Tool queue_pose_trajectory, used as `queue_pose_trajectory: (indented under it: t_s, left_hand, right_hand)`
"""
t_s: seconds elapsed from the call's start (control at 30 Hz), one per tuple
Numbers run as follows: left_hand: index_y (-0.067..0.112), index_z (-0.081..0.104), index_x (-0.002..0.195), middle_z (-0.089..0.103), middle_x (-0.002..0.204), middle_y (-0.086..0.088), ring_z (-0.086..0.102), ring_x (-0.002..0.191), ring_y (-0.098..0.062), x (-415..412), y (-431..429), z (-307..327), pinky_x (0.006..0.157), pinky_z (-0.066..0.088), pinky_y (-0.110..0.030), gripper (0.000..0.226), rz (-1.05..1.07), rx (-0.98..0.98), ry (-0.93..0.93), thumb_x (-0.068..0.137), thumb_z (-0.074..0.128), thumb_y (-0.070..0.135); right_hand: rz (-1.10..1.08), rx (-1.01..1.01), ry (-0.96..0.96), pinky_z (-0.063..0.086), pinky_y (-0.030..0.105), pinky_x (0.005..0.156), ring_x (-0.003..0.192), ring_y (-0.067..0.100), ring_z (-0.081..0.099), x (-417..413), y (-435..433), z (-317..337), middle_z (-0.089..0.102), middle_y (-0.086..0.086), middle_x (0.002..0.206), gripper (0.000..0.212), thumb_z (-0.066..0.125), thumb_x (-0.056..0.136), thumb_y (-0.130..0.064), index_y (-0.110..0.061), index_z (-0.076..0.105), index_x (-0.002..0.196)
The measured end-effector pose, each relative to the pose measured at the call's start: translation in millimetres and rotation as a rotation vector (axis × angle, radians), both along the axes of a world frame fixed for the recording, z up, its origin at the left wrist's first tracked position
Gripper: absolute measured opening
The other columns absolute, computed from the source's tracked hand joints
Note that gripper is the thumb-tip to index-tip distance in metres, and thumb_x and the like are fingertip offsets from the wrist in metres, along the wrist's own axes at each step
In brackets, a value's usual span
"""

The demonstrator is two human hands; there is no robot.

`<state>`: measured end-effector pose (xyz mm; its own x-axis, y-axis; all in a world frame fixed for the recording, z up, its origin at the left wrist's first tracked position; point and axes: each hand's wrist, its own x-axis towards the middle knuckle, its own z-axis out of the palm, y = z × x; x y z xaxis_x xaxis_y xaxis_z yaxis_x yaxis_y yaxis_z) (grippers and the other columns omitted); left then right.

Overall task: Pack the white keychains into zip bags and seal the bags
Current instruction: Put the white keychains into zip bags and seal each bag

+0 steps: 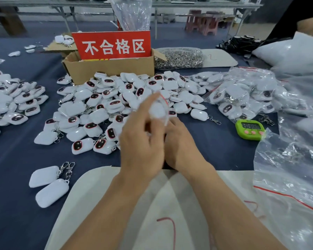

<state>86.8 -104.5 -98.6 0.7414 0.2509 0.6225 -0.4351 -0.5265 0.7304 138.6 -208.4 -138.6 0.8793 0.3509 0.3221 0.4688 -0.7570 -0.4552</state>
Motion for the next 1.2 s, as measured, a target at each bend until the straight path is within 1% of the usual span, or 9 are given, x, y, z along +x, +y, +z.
queue_pose_trajectory:
  t_s: [0.2,0.33,0.43,0.53,0.7,0.87,0.97,1.07,1.2]
  left_hand:
    - [0.028,0.051,0.145,0.047,0.075,0.015,0.05,0.072,-0.012,7,21,13,0.071,0.041,-0.014,0.053,0.106,-0.09,-0.086,0.094,0.048,0.013]
    - [0.033,0.049,0.146,0.054,0.075,0.011,0.055,0.073,-0.006,5,-1,-5,0.071,0.041,-0.009,0.057,-0.058,-0.011,0.127,0.093,0.059,0.017]
    - [0.039,0.034,0.155,0.063,0.094,0.014,0.058,0.088,-0.004,5,-23,-25,0.081,0.047,-0.027,0.069,-0.226,0.257,0.422,0.093,0.066,0.036]
    - [0.031,0.033,0.156,0.059,0.122,0.006,0.051,0.117,-0.02,6,-28,-38,0.099,0.039,-0.035,0.073,-0.245,0.581,0.49,0.092,0.066,0.043]
    - [0.028,0.053,0.138,0.065,0.111,0.005,0.057,0.105,-0.022,12,-16,-40,0.092,0.043,-0.038,0.055,-0.173,0.474,0.485,0.085,0.068,0.035]
    - [0.03,0.059,0.103,0.064,0.094,0.006,0.054,0.094,-0.025,22,10,-35,0.08,0.039,-0.037,0.027,0.022,0.48,0.554,0.078,0.065,0.039]
    - [0.03,0.059,0.093,0.058,0.083,0.011,0.052,0.088,-0.022,24,20,-31,0.08,0.037,-0.036,0.016,0.11,0.481,0.528,0.08,0.065,0.035]
    - [0.031,0.062,0.093,0.053,0.079,0.016,0.05,0.085,-0.015,20,13,-26,0.079,0.041,-0.034,0.012,0.111,0.353,0.372,0.081,0.066,0.028]
    - [0.034,0.067,0.114,0.06,0.098,0.017,0.056,0.091,-0.003,15,-3,-23,0.076,0.042,-0.013,0.031,-0.12,0.125,0.278,0.085,0.062,0.027]
  right_hand:
    - [-0.312,0.186,0.105,0.047,0.042,0.083,0.093,0.028,0.058,0,-19,0,0.067,0.002,0.098,0.012,0.054,0.101,-0.026,-0.028,0.066,0.102]
    - [-0.588,0.509,0.117,0.044,0.035,0.07,0.079,0.025,0.059,1,-46,6,0.069,-0.004,0.079,0.02,0.053,0.098,-0.024,-0.02,0.061,0.079]
    - [-0.688,0.818,0.106,0.047,0.032,0.061,0.063,0.021,0.06,6,-72,18,0.067,-0.002,0.065,0.023,0.054,0.096,-0.026,-0.019,0.068,0.079]
    - [-0.676,1.002,0.157,0.041,0.022,0.044,0.043,0.009,0.051,3,-83,20,0.064,-0.004,0.054,0.012,0.063,0.095,-0.017,-0.02,0.067,0.084]
    - [-0.566,0.847,0.314,0.045,0.023,0.055,0.049,0.009,0.052,-7,-75,8,0.069,-0.008,0.062,0.021,0.07,0.081,-0.002,-0.021,0.071,0.09]
    - [-0.526,0.783,0.286,0.051,0.029,0.066,0.059,0.004,0.06,-8,-66,12,0.073,-0.012,0.069,0.017,0.07,0.069,-0.02,-0.031,0.075,0.08]
    - [-0.452,0.84,0.332,0.05,0.031,0.074,0.07,0.009,0.06,-8,-63,15,0.075,-0.004,0.076,0.021,0.072,0.079,-0.011,-0.031,0.079,0.082]
    - [-0.395,0.893,0.415,0.046,0.032,0.066,0.07,0.016,0.055,-7,-59,19,0.068,0.005,0.076,0.016,0.064,0.092,-0.008,-0.016,0.075,0.083]
    - [-0.16,0.922,0.515,0.044,0.026,0.049,0.057,0.021,0.059,-14,-49,25,0.069,0.005,0.067,0.017,0.059,0.092,-0.003,-0.014,0.07,0.086]
